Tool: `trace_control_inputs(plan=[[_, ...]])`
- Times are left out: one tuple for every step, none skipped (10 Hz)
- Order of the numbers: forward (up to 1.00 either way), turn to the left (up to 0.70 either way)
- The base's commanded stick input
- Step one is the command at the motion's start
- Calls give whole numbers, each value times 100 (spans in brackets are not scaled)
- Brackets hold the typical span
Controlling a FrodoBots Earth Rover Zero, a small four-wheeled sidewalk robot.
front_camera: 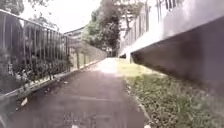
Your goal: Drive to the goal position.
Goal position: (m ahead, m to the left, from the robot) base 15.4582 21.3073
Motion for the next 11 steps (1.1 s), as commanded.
trace_control_inputs(plan=[[100,0],[100,0],[100,0],[100,0],[100,0],[100,0],[100,0],[100,0],[100,0],[100,0],[100,0]])
